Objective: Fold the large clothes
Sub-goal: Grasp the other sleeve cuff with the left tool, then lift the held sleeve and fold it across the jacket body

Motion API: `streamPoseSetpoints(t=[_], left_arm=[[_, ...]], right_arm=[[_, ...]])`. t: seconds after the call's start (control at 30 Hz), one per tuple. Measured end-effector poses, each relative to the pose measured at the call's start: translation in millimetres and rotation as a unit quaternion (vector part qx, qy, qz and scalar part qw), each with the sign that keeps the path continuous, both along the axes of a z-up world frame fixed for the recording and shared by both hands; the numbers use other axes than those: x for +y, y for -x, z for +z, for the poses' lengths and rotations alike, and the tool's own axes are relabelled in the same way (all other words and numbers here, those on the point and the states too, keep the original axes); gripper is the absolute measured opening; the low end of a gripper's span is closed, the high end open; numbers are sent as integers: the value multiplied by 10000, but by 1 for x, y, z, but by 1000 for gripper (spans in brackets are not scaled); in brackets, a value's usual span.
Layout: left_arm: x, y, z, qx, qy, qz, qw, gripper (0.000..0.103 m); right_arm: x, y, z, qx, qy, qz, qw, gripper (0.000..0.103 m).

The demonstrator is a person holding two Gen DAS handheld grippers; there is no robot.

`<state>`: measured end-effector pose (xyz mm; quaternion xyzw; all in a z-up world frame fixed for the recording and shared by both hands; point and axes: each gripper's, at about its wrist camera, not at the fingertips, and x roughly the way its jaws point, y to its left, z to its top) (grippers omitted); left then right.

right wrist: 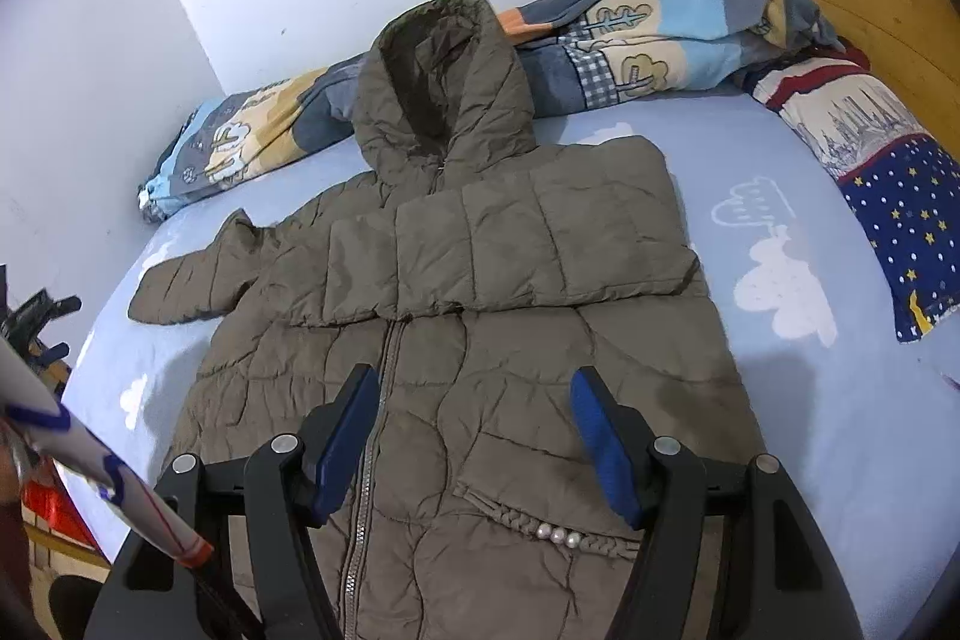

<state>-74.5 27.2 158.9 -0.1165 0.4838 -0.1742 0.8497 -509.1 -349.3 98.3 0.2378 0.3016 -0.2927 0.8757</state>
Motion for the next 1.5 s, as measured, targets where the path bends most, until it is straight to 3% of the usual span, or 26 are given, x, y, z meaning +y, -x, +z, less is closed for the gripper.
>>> streamPoseSetpoints(t=[0.17,0.23,0.3,0.37,0.4,0.6,0.9,0.97,1.0,1.07,1.2,1.5], left_arm=[[26,-57,-36,602,605,452,9953,103],[33,-73,-49,761,1009,669,9897,102],[41,-91,-64,906,1459,930,9807,93],[44,-106,-75,991,1549,1159,9761,69],[44,-115,-81,1017,1619,1216,9740,67],[41,-154,-108,953,1704,1342,9715,65],[37,-192,-143,749,2151,1532,9616,61],[32,-194,-144,656,1957,1657,9643,30],[30,-195,-145,622,1896,1686,9653,27],[29,-192,-141,479,1841,1688,9671,18],[28,-179,-118,190,1831,1546,9707,16],[-2,-132,-21,-442,1636,816,9821,16]], right_arm=[[3,-10,-8,135,-10,125,9998,71],[3,-12,-11,206,17,144,9997,71],[2,-15,-15,251,-5,141,9996,71],[0,-17,-19,297,-38,134,9995,71],[0,-18,-21,324,-46,133,9994,71],[-3,-28,-34,518,-86,159,9985,71],[-9,-41,-56,814,-195,146,9964,71],[-10,-45,-60,872,-202,128,9959,71],[-11,-46,-62,898,-202,119,9957,71],[-13,-47,-66,935,-239,88,9953,71],[-15,-46,-66,879,-293,37,9957,71],[-19,-29,-42,487,-205,-187,9984,71]])
